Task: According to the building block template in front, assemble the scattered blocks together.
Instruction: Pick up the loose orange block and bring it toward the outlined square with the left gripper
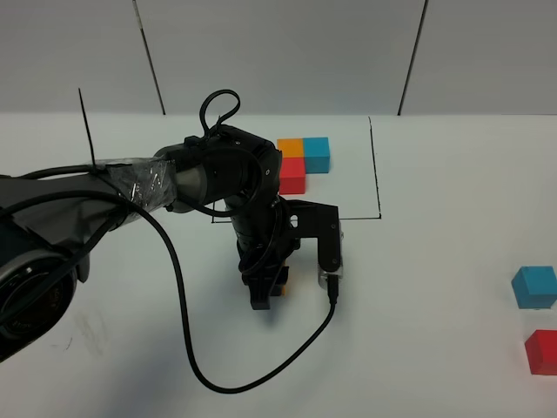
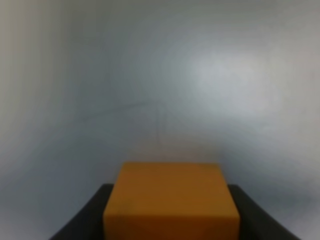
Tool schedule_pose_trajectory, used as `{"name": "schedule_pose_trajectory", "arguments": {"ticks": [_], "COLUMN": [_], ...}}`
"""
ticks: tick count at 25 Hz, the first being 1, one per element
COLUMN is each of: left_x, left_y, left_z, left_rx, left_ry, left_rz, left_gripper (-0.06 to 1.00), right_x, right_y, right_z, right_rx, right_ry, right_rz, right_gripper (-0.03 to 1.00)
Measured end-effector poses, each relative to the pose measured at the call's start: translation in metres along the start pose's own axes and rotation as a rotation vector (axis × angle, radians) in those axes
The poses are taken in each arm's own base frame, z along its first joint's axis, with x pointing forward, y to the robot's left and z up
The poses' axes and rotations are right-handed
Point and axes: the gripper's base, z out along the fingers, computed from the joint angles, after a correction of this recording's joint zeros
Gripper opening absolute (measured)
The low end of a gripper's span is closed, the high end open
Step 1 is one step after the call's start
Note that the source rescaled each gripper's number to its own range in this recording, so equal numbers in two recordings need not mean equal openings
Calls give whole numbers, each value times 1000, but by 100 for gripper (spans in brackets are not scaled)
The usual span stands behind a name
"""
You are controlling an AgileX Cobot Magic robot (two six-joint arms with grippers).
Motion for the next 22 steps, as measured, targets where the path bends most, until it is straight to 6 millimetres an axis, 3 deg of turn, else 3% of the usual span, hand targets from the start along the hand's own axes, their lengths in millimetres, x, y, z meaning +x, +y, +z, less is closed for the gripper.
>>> {"name": "schedule_pose_trajectory", "arguments": {"ticks": [9, 11, 17, 22], "left_x": [0, 0, -1, -9], "left_y": [0, 0, 2, 13], "left_z": [0, 0, 3, -23], "left_rx": [0, 0, 3, -4], "left_ry": [0, 1, 12, 16], "left_rz": [4, 5, 9, -15], "left_gripper": [0, 4, 51, 69], "right_x": [0, 0, 0, 0], "right_y": [0, 0, 0, 0], "right_z": [0, 0, 0, 0], "right_rx": [0, 0, 0, 0], "right_ry": [0, 0, 0, 0], "right_rz": [0, 0, -1, -1], "right_gripper": [0, 0, 0, 0]}}
